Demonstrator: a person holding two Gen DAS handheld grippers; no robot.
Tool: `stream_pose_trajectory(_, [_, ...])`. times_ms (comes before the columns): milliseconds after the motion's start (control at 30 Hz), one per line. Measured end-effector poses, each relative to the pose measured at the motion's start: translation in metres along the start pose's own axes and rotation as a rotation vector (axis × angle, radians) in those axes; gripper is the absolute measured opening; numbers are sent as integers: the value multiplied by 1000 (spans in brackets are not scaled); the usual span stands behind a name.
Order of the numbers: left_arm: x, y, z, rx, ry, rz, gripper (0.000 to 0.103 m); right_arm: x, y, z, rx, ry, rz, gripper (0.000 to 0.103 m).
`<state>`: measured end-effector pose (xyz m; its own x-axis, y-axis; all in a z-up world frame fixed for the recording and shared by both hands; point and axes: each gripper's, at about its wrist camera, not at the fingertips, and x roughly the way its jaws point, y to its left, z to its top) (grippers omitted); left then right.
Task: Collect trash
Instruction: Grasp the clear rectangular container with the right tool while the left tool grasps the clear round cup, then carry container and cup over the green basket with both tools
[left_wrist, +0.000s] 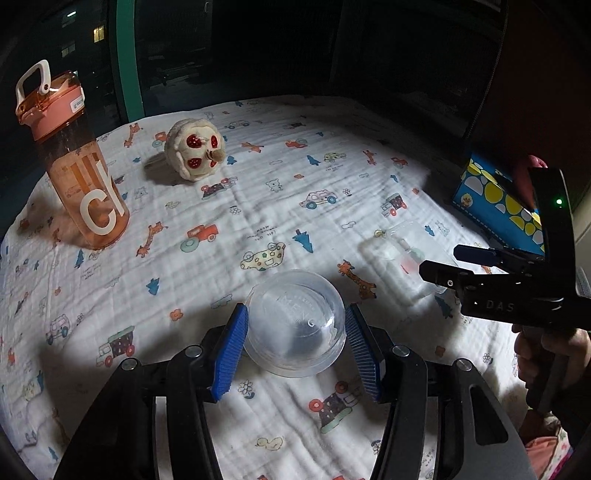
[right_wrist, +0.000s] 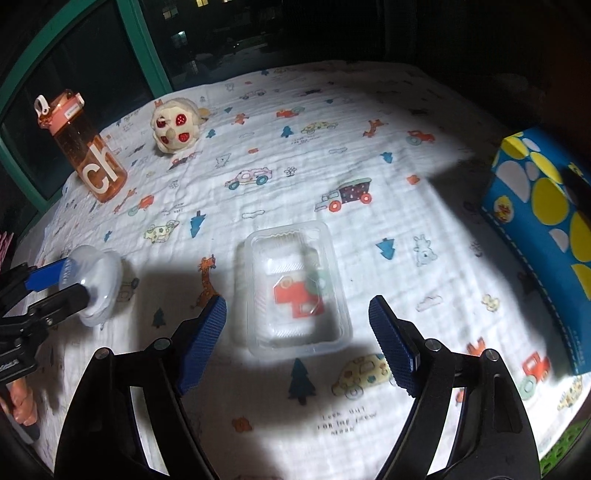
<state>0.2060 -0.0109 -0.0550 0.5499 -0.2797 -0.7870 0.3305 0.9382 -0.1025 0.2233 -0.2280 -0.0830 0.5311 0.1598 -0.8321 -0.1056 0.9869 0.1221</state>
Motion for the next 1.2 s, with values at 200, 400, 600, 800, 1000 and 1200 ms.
stream_pose_trajectory(200, [1,3,-1,-9,3,2,52,17,3,6,-9,23,-13,67])
stream_pose_trajectory(400, [-1,2,-2,-11,1,3,52,16,9,4,-35,15,-28,59])
stream_pose_trajectory(600, [-8,-6,-1,-9,-6,0,52,-11,8,-6,-14,-11,-24,59])
stream_pose_trajectory(800, [-23,-28,-5,15,-22,-22,52,-56,3,-24,6,-56,-21,59])
stream_pose_trajectory(1000, [-40,-66,-9,59,-44,-67,52,-104,-12,-54,39,-94,-43,59])
stream_pose_trajectory(1200, [-49,-113,-17,111,-57,-126,52,-149,-39,-89,96,-127,-77,59])
